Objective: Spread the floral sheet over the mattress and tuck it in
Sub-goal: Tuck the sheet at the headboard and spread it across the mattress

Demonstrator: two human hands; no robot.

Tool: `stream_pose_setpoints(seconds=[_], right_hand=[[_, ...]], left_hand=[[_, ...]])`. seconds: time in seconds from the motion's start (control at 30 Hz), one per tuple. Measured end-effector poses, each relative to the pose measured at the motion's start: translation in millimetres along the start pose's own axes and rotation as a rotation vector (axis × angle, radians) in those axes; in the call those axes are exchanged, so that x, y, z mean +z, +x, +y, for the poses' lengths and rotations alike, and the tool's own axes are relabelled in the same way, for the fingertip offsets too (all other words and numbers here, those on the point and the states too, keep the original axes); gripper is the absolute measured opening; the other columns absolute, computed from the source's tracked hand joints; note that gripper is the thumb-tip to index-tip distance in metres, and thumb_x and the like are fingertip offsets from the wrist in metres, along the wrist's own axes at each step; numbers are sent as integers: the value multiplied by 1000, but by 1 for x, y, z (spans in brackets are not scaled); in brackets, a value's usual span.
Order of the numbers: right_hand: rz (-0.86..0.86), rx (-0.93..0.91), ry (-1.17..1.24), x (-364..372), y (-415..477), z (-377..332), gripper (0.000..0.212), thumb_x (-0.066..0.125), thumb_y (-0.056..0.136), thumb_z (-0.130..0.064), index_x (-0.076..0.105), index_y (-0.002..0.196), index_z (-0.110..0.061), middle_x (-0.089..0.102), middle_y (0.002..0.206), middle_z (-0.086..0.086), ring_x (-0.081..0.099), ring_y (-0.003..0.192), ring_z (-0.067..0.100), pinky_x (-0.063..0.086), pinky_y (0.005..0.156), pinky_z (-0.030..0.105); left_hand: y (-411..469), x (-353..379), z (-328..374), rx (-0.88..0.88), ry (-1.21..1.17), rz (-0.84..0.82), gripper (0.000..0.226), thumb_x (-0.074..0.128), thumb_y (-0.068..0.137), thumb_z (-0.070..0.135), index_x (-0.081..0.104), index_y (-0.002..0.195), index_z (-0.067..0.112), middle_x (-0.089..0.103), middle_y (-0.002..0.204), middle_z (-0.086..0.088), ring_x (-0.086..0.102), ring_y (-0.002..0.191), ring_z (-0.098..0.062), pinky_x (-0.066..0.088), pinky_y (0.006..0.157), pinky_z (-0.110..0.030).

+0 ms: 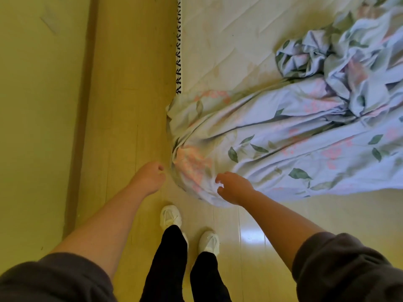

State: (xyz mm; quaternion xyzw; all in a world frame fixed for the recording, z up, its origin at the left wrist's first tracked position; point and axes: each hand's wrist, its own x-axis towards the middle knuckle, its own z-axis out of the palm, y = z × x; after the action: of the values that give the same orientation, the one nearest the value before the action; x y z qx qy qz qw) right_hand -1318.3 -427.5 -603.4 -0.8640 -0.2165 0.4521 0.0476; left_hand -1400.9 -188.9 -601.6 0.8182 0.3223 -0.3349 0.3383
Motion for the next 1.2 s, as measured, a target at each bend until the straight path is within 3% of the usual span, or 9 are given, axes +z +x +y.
stream_pose_setpoints(seconds=[0.2,0.43,0.53,0.63,0.7,0.8,1.03,1.13,1.2], right_hand=[[285,48,266,-57,46,-18,28,48,92,-20,58,119,-20,61,118,0,58,106,20,48,90,35],[587,295,725,-122,127,-39,26,49,92,-14,60,116,-15,66,104,0,60,94,16,42,79,22],[584,441,837,-140,156,-40,24,48,94,-15,57,116,-16,61,96,-1,57,86,17,39,71,23],[528,536,893,-145,165,-39,23,48,94,-19,57,115,-16,57,97,-2,54,90,17,39,74,26],[495,574,899,-145,166,-41,23,49,94,-21,59,114,-17,58,96,-3,56,92,19,39,74,26],[445,570,906,-153,169,-49,30,48,93,-19,58,121,-17,61,102,-1,54,90,18,40,74,25],[447,510,929,-169,181,-56,27,50,93,-19,61,117,-17,63,110,1,56,93,17,42,79,25],[464,536,900,-163,179,-40,22,50,91,-17,61,110,-18,62,99,0,57,87,19,43,72,26],[474,539,898,-159,179,-28,22,51,90,-17,61,110,-18,62,95,-1,57,82,17,43,68,24]], left_hand=[[86,-49,79,213,128,274,27,41,96,19,54,120,18,55,119,-5,54,90,-23,39,65,-30],[180,-70,161,458,514,137,36,57,90,30,44,122,19,51,121,-8,50,110,-30,41,91,-41],[205,-75,162,492,501,5,15,46,93,17,53,106,21,64,105,-7,60,92,-30,45,80,-36],[228,-123,127,284,363,114,14,45,94,22,56,100,14,63,94,-11,54,77,-29,39,64,-31],[242,-169,88,123,449,220,20,47,93,24,58,101,11,64,98,-15,59,83,-32,42,65,-31],[249,-213,70,7,607,141,20,50,88,24,54,103,11,63,103,-13,61,91,-32,50,72,-33],[232,-163,174,529,542,235,34,56,90,28,45,120,15,47,120,-5,49,102,-24,42,82,-36],[242,-135,206,535,621,194,42,55,91,32,40,127,15,46,125,-7,46,113,-27,39,89,-40],[256,-124,210,486,653,168,28,51,94,31,48,116,16,56,112,-6,54,102,-28,39,84,-40]])
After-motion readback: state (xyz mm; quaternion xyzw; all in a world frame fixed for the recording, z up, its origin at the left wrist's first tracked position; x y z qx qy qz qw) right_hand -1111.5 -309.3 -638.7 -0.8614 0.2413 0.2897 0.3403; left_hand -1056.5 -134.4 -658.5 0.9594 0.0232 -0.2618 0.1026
